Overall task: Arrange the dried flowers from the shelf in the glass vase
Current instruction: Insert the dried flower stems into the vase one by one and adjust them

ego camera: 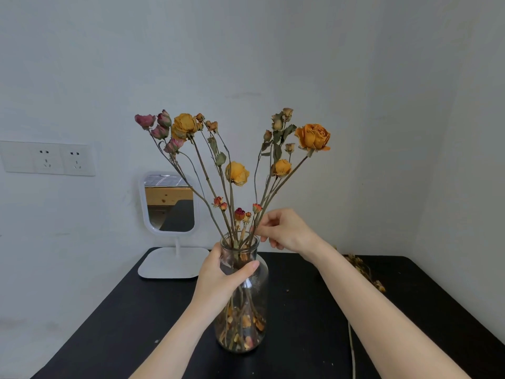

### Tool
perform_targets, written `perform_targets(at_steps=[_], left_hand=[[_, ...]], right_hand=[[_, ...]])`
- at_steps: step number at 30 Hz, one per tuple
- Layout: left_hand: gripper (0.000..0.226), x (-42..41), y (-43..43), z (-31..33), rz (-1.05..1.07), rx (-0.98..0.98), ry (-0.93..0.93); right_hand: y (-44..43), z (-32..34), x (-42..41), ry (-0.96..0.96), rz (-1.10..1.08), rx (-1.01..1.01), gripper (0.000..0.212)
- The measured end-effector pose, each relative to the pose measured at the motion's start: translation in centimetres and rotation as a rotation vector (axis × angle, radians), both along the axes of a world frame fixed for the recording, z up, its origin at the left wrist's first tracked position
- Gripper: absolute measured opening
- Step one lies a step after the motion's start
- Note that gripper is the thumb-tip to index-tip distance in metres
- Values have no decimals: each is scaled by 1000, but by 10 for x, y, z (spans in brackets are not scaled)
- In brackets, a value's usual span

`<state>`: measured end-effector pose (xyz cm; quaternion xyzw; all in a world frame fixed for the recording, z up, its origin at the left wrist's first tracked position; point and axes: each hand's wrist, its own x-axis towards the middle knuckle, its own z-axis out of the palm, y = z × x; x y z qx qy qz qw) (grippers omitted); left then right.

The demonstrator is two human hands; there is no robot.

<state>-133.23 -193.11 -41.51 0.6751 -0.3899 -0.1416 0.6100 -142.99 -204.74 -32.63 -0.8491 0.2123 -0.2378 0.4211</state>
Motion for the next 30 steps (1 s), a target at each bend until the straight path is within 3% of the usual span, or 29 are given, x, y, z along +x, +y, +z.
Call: perform_targets(at_steps=[5,8,15,22,30], left_hand=[[57,0,2,1,-25,-11,6],[62,3,1,0,-30,12,6],[40,18,8,8,-120,114,-52],[39,22,8,13,-158,158,-84],[38,21,8,13,-164,152,-105]], right_hand=[[-5,10,-5,-252,-47,159,16],[-5,11,-3,-310,-70,212,14],[2,1,-10,-442,-84,202,15],[10,2,-19,-532,-39,154,14],[21,10,-19,-599,-45,104,35]])
